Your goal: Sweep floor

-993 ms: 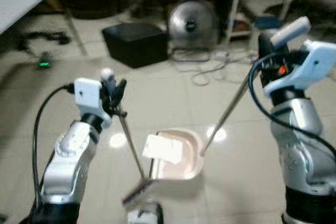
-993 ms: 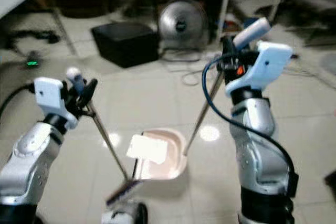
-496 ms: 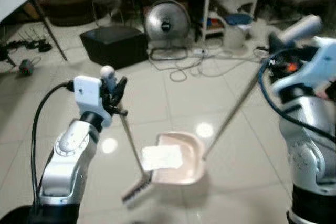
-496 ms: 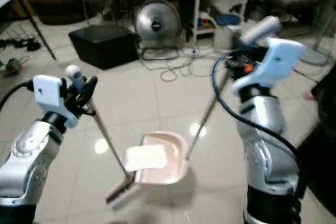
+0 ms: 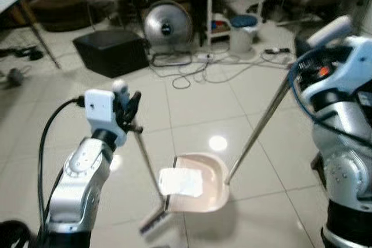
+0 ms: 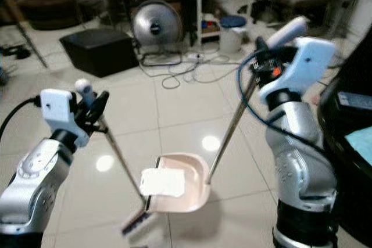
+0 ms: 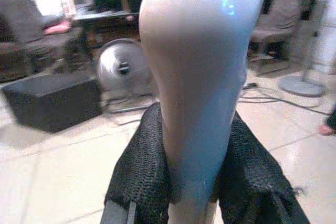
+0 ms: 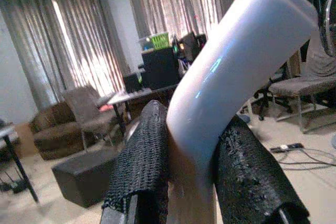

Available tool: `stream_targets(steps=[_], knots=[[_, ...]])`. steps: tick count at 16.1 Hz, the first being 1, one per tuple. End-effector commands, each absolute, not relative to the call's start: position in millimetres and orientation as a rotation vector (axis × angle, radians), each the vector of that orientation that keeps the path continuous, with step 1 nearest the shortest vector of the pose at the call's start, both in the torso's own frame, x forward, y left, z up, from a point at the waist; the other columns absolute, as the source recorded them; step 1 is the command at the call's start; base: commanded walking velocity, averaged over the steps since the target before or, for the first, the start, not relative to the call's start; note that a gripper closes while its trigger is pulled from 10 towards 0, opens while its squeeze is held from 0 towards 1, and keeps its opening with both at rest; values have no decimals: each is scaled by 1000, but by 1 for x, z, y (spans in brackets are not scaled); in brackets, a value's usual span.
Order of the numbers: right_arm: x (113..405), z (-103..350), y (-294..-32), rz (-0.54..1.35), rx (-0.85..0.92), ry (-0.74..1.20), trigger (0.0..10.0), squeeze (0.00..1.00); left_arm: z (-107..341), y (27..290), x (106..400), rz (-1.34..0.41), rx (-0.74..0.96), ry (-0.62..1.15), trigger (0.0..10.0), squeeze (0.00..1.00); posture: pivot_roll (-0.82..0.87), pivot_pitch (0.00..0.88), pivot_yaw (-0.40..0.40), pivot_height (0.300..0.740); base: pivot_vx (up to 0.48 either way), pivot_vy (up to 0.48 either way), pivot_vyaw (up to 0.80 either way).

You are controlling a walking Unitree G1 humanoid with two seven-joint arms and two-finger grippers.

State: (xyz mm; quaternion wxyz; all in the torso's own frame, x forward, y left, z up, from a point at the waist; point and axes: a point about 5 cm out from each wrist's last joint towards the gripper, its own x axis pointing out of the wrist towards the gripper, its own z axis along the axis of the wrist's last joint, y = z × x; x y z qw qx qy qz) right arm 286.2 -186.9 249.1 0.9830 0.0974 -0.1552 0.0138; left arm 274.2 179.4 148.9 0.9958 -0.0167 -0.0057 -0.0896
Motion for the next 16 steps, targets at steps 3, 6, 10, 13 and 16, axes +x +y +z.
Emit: stream_targets(steps=[3, 6, 10, 13, 16], knots=[[284, 267, -178, 83, 251, -398, 10000, 0, 154, 196, 268, -101, 5, -43, 10000, 0, 6, 0, 70, 740, 0, 0, 800], [285, 271, -178, 92, 273, -414, 10000, 0, 148, 200, 263, -80, 9, -22, 10000, 0, 11, 0, 64, 740, 0, 0, 800], [292, 290, -173, 131, 309, -472, 10000, 0, 134, 206, 250, -66, 54, 31, 10000, 0, 24, 0, 61, 740, 0, 0, 800], [294, 298, -177, 123, 342, -505, 10000, 0, 133, 207, 248, -37, 37, 33, 10000, 0, 29, 0, 57, 740, 0, 0, 800], [297, 302, -178, 118, 371, -520, 10000, 0, 136, 203, 248, -64, 54, 18, 10000, 0, 33, 0, 55, 740, 0, 0, 800]])
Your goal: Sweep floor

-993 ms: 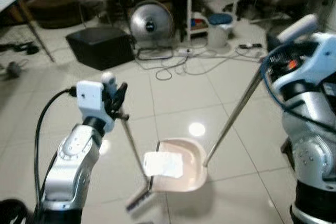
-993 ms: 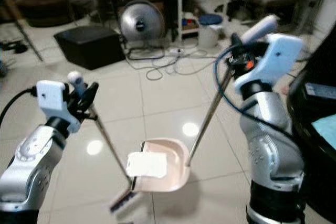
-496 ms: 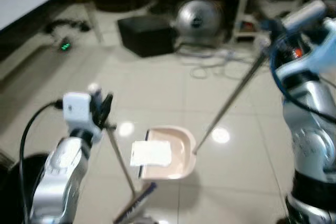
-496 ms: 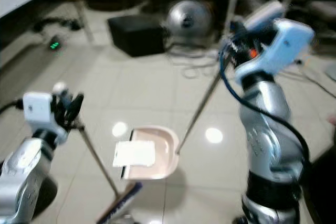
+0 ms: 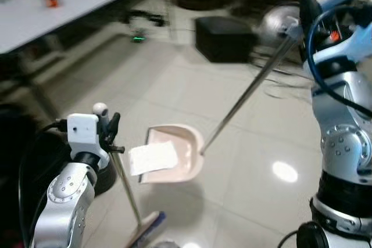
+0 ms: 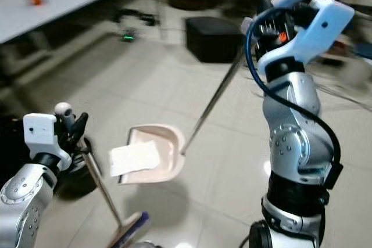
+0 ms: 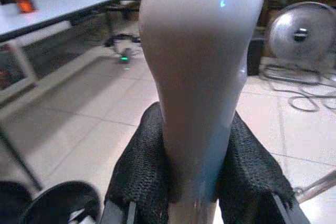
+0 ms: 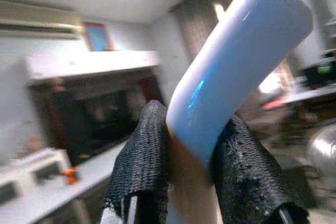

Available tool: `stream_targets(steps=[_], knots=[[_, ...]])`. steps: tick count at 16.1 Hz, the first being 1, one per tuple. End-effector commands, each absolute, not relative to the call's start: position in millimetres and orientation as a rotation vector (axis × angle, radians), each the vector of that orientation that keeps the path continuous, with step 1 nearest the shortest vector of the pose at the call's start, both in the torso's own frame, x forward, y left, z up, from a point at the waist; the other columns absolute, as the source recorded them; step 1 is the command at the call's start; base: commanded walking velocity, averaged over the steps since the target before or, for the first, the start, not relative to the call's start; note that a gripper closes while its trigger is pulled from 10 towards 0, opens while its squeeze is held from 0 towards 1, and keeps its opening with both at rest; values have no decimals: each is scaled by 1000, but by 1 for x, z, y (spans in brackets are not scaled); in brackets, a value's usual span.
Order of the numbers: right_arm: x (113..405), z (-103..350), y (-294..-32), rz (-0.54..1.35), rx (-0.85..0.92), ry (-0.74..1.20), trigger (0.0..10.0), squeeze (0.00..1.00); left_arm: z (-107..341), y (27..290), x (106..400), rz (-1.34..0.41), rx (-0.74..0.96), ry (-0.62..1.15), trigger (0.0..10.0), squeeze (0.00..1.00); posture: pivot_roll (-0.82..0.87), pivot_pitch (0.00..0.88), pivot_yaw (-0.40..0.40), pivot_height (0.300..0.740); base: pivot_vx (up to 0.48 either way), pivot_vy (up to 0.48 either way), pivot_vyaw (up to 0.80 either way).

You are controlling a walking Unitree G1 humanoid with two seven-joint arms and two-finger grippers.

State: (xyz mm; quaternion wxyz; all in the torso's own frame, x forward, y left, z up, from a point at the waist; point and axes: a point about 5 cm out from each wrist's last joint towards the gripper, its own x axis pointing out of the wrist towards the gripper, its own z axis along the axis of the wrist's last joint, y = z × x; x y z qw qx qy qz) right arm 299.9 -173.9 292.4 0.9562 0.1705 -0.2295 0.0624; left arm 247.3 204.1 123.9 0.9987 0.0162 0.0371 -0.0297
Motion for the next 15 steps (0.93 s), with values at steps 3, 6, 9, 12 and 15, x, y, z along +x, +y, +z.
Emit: stream_targets(steps=[3, 6, 9, 12, 15], knots=[[300, 306, -185, 83, 440, -544, 10000, 0, 138, 202, 245, -62, 61, 5, 10000, 0, 38, 0, 57, 740, 0, 0, 800], [303, 308, -192, 53, 494, -565, 10000, 0, 142, 201, 245, -74, 52, -10, 10000, 0, 43, 0, 56, 740, 0, 0, 533], [305, 309, -191, 62, 481, -560, 10000, 0, 146, 202, 246, -68, 56, -32, 10000, 0, 46, 0, 51, 740, 314, 0, 0], [309, 309, -188, 71, 471, -550, 10000, 0, 150, 201, 247, -70, 82, -47, 10000, 0, 46, 0, 53, 740, 401, 0, 0], [311, 306, -192, 26, 501, -542, 10000, 0, 151, 200, 247, -77, 80, -51, 10000, 0, 47, 0, 55, 740, 447, 0, 0]])
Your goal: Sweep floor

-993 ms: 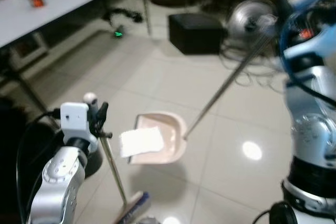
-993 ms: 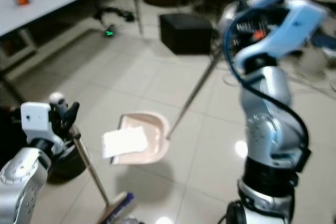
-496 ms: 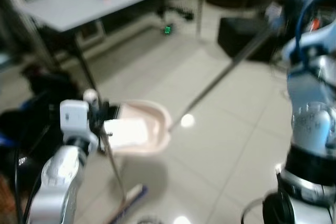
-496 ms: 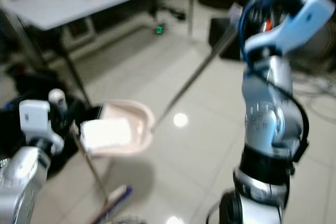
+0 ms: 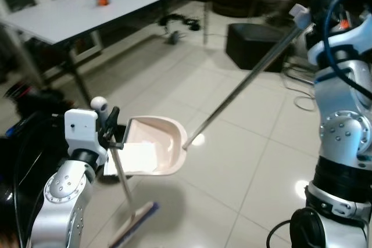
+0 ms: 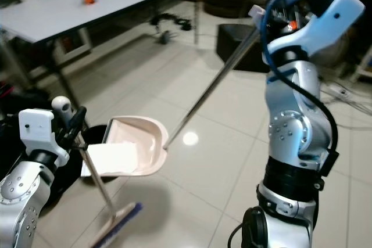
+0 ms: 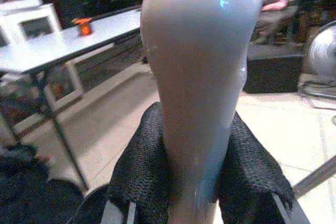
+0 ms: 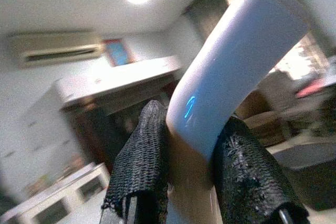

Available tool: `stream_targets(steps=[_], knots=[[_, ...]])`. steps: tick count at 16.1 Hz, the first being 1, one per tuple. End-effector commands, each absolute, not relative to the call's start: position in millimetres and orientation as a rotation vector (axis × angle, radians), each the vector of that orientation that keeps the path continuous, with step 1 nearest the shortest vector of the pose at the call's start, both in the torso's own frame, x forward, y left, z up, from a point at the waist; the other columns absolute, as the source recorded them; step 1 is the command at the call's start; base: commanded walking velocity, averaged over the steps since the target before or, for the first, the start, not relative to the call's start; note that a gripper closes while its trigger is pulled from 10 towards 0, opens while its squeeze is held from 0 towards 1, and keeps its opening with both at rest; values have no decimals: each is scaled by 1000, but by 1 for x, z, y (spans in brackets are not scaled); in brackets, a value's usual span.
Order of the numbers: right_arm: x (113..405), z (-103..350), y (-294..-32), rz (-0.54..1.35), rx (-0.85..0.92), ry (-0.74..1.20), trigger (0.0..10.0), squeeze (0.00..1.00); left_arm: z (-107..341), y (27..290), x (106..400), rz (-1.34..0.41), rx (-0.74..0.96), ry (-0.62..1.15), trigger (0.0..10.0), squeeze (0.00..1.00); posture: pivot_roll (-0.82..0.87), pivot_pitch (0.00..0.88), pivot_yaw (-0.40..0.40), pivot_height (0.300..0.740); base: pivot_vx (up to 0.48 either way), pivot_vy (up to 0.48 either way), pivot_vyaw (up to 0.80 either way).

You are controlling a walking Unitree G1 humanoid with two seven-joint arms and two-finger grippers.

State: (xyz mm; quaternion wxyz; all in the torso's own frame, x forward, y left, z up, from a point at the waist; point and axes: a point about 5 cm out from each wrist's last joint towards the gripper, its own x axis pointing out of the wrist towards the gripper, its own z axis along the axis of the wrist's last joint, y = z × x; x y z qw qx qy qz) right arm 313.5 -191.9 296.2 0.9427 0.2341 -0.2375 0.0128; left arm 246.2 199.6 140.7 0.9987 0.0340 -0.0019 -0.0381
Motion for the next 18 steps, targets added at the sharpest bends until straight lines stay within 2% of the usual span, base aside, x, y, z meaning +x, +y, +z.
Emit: stream_targets(steps=[1, 12, 18], knots=[[311, 306, -192, 26, 501, -542, 10000, 0, 151, 200, 247, -77, 80, -51, 10000, 0, 47, 0, 55, 740, 465, 0, 0], [315, 306, -200, -39, 611, -548, 10000, 0, 150, 202, 242, -82, 75, -44, 10000, 0, 70, 0, 49, 740, 470, 0, 0], [317, 306, -197, -20, 612, -537, 10000, 0, 149, 202, 240, -87, 79, -40, 10000, 0, 74, 0, 46, 740, 469, 0, 715]])
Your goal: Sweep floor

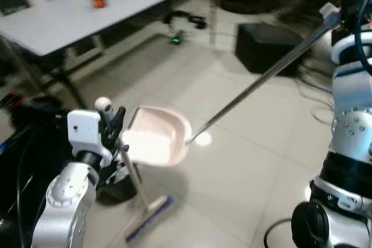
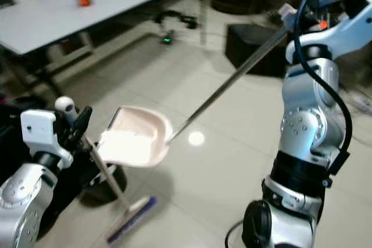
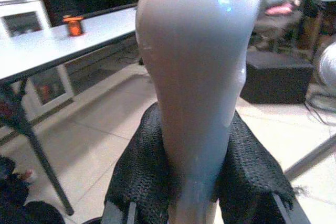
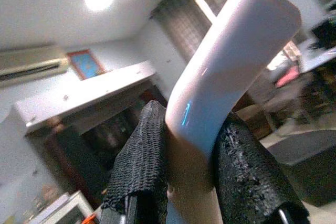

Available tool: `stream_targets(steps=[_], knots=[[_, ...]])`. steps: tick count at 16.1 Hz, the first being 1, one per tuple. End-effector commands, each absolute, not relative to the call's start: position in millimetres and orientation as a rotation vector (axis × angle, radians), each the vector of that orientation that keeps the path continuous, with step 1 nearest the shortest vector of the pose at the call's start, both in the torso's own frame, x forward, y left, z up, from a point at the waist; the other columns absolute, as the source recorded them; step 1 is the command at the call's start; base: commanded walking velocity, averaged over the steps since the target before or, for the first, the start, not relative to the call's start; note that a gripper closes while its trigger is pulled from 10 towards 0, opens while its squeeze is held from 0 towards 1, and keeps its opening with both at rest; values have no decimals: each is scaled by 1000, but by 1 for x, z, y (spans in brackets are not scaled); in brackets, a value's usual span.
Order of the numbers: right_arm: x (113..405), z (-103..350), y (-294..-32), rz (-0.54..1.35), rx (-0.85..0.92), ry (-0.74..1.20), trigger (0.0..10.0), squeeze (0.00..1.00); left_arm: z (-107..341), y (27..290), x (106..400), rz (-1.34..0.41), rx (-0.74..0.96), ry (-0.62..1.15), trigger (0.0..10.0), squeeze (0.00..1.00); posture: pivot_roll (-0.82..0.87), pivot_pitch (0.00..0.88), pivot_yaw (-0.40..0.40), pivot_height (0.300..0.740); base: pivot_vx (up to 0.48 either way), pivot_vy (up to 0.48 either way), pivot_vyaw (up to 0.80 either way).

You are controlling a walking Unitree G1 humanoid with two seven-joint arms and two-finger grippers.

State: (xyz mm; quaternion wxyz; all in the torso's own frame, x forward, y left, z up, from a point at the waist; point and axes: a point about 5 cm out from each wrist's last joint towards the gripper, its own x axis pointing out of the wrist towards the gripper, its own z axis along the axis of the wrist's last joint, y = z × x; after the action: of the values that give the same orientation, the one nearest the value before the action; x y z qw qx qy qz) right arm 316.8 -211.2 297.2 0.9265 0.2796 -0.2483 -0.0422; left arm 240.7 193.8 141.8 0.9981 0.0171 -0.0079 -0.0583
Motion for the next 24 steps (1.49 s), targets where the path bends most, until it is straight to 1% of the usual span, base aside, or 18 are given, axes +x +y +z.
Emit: stream_targets(steps=[1, 6, 11, 13, 15, 16, 19, 20, 22, 24], knots=[[317, 306, -197, -18, 612, -537, 10000, 0, 149, 202, 240, -89, 80, -39, 10000, 0, 74, 0, 46, 740, 480, 0, 800], [317, 305, -203, -35, 617, -545, 10000, 0, 149, 202, 240, -98, 82, -38, 10000, 0, 77, 0, 50, 740, 466, 0, 788], [316, 302, -208, -58, 620, -545, 10000, 0, 150, 200, 239, -111, 74, -35, 10000, 0, 80, 0, 55, 740, 457, 0, 0], [317, 301, -210, -70, 580, -544, 10000, 0, 149, 199, 237, -116, 53, -33, 10000, 0, 81, 0, 54, 740, 0, 0, 0], [318, 301, -208, -78, 489, -549, 10000, 0, 140, 200, 232, -123, 55, 14, 10000, 0, 84, 0, 51, 740, 0, 0, 0], [318, 300, -207, -77, 477, -553, 10000, 0, 138, 200, 231, -126, 58, 22, 10000, 0, 84, 0, 51, 740, 0, 0, 0], [321, 296, -194, -31, 379, -566, 10000, 0, 126, 202, 221, -133, 68, 70, 10000, 0, 93, 0, 46, 740, 0, 0, 0], [323, 295, -191, -22, 365, -562, 10000, 0, 125, 203, 220, -132, 70, 75, 10000, 0, 93, 0, 46, 740, 0, 0, 0], [328, 289, -184, 2, 272, -556, 10000, 0, 125, 202, 219, -127, 69, 82, 10000, 0, 102, 0, 39, 740, 0, 0, 0], [333, 287, -178, 4, 236, -572, 10000, 0, 125, 202, 219, -126, 69, 82, 10000, 0, 108, 0, 38, 740, 0, 0, 0]])
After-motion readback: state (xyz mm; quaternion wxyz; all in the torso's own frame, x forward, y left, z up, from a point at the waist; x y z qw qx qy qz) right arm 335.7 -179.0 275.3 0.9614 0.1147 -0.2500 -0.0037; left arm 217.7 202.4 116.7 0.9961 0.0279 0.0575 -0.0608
